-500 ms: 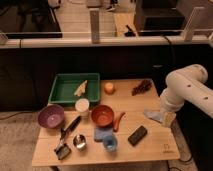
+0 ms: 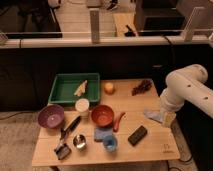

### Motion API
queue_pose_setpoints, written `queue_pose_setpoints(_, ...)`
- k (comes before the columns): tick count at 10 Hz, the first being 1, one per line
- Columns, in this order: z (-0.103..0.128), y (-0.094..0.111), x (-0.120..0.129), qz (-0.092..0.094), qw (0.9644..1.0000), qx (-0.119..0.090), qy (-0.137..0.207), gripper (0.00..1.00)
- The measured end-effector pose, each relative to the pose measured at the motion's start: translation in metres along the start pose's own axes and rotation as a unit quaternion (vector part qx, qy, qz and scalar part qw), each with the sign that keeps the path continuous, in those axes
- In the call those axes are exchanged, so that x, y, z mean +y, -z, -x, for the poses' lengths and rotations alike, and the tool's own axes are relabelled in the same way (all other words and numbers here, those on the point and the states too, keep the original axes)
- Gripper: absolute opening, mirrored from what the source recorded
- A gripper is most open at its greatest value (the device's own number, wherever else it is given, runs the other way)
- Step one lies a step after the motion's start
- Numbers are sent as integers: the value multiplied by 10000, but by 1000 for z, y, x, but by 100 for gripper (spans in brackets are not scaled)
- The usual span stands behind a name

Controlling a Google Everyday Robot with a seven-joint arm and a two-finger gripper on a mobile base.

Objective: Place eraser in purple bowl

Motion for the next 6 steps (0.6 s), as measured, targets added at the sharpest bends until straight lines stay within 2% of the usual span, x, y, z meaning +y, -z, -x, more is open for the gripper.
queue_pose_setpoints(6, 0, 0, 0, 0, 10000, 0, 0, 80)
